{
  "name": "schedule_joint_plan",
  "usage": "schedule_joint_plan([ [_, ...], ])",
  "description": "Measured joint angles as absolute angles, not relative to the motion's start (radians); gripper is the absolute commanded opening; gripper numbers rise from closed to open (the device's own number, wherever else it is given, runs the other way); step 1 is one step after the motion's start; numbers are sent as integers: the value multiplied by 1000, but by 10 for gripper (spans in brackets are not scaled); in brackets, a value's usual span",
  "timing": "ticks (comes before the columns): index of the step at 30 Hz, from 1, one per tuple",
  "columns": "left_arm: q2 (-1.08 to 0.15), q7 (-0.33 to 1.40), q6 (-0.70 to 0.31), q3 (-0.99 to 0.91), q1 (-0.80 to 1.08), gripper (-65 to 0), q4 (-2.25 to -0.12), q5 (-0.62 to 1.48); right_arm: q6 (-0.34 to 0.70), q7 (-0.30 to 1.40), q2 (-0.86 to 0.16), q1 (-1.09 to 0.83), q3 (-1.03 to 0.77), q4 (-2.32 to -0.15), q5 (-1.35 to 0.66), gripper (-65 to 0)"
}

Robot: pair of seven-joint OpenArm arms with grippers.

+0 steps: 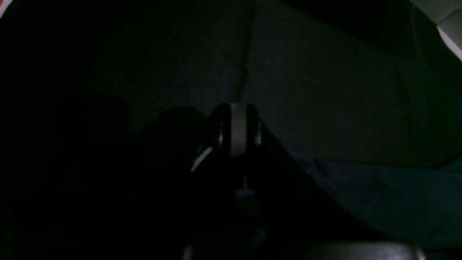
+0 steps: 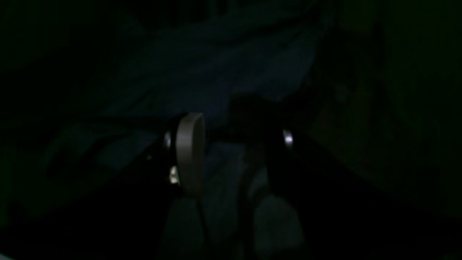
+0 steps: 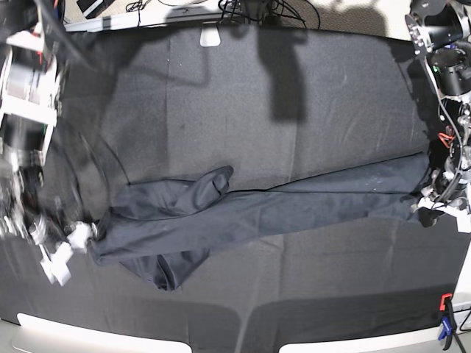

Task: Layout the t-shirt on the table in an organized manner, then fold the t-shirt properly
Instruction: 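Lift the shirt with both grippers and stretch it apart, then lay the stretched shirt down and release both grippers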

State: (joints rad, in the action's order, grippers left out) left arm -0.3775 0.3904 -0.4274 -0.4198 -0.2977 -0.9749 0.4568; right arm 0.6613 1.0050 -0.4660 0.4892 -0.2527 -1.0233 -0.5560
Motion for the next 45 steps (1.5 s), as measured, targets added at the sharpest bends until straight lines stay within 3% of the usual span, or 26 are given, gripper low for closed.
schedule_joint_plan([
  [3,-377,391,-427,-420,-299,-650,-975,456,667,1078,-462,409,-257,-1142,-626,-401],
  [9,-377,391,-427,-420,-299,-650,-975,458,686,1109,-458,267,-183,-1255,-559,-401],
  [18,-377,391,-427,-420,-299,-650,-975,456,683,849,-477,268,265,-1287,-117,-401],
  [21,-377,392,-428,-420,-300,-650,-975,456,587,781,-477,276,387,-1301,57,-401],
  [24,-377,391,-427,-420,-299,-650,-975,456,405,748,-477,279,479,-1302,143,-401],
  [28,-377,392,-427,-420,-299,-650,-975,455,333,712,-478,275,545,-1298,236,-402],
  [38,-377,392,-427,-420,-299,-650,-975,421,288,750,-482,328,550,-1280,193,-402],
  [45,-378,392,-427,-420,-299,-650,-975,421,379,756,-482,346,550,-1279,120,-404],
])
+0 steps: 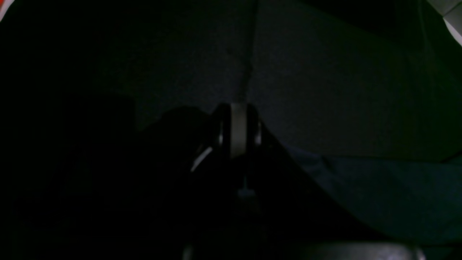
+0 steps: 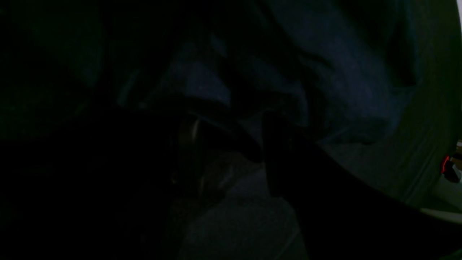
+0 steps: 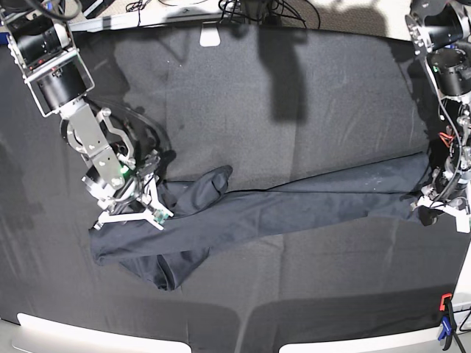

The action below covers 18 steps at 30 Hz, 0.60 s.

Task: Layout the t-shirt on the table in an organized manner, then fold the t-shirt properly
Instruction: 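Lay the stretched shirt down and release both grippers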

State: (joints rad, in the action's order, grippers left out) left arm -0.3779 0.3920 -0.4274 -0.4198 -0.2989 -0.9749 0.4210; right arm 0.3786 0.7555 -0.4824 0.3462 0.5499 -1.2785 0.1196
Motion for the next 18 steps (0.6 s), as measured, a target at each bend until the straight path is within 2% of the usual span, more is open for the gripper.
schedule_joint_plan([
  [2,-377,392,-427,-420,-299,-650,-975,421,379,756,-482,347,550,-1279,118,-462],
  [5,-377,392,-427,-420,-299,-650,-975,421,386,756,-482,344,550,-1278,116,-623],
  [6,-377,392,-427,-420,-299,-650,-975,421,386,756,-482,343,550,-1278,115,-650],
  [9,-377,392,-427,-420,-299,-650,-975,421,339,755,-481,344,550,-1280,199,-650],
  [12,-384,412,-435,-420,-299,-650,-975,445,333,783,-516,336,551,-1362,209,-650],
  [15,-422,507,-530,-419,-294,-650,-989,515,333,862,-590,336,554,-1485,105,-650],
  [18,-474,626,-529,-419,-294,-650,-1037,607,332,906,-686,336,554,-1563,-10,-650],
])
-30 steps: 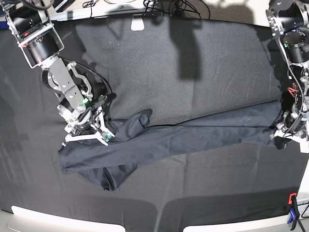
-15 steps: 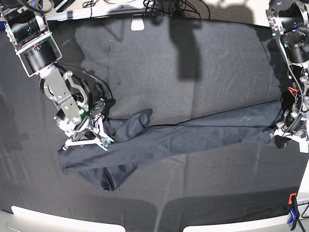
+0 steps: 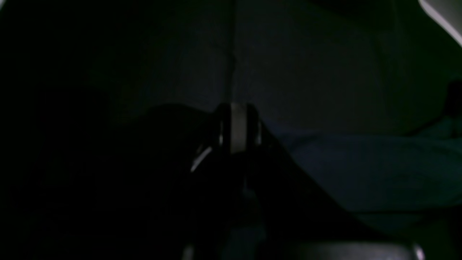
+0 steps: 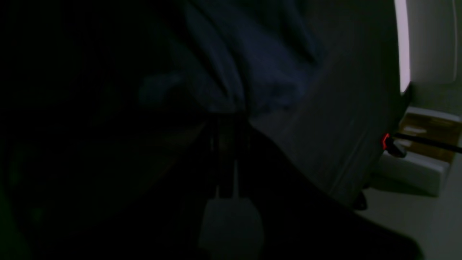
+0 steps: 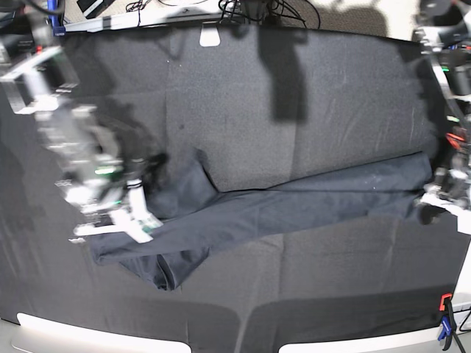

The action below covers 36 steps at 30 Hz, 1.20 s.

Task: Layout the t-shirt on the table in an organized manner, then fold the t-shirt properly
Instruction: 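Lay the stretched shirt down and release both grippers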

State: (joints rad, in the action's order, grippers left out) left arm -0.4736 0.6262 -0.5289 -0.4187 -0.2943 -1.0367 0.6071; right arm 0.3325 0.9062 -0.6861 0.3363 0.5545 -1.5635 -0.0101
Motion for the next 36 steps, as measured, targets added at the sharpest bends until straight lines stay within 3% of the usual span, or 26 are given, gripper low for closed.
schedule_joint_plan([
  [4,-520,788,-536,-419,-294,-650,-1126,719,334,916,-801,292,555,-1634,-52,-650],
  [8,-548,845,-540,-417,-259,-650,-1242,747,344,929,-897,193,540,-1731,-58,-650],
  [14,-579,894,-490,-419,-103,-650,-1459,735,344,960,-1005,-24,336,-1864,-101,-650],
  [25,-576,883,-480,-451,245,-650,-1731,743,438,983,-1031,-523,-72,-2064,-229,-650],
  [31,-519,835,-479,-451,333,-480,-1737,757,438,991,-1005,-698,-107,-2098,-153,-650],
  [36,-415,751,-479,-451,325,-473,-1737,760,438,962,-942,-734,-107,-2098,-121,-650],
])
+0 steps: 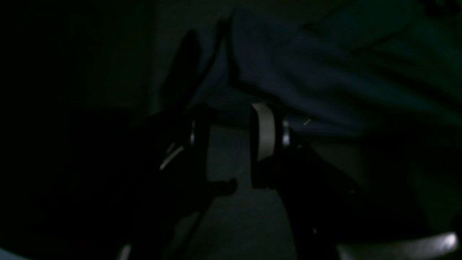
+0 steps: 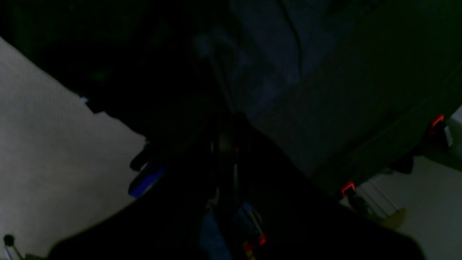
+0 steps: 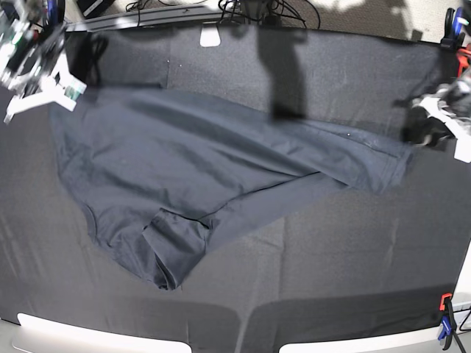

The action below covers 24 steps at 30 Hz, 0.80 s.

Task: Layout the t-shirt on the table in an organized manner, then fold the t-shirt properly
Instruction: 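Lay the stretched shirt down and release both grippers, then grasp the shirt edges again with both grippers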

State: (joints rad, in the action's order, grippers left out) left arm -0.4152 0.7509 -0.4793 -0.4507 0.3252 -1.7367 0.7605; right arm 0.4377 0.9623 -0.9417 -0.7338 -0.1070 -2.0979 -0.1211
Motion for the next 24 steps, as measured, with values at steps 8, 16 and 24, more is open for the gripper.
schedule_joint_plan([
  [8,-323,770,-427,-452,199,-473,-1700,701,438,941,-923,-733,-107,-2097,-112,-650],
  [16,-261,863,-427,-451,136,-473,-1633,712,358,913,-923,-733,-107,-2097,-111,-650],
  [24,-261,862,-389,-453,105,-495,-1520,684,359,913,-923,-733,-107,-2097,-112,-650],
])
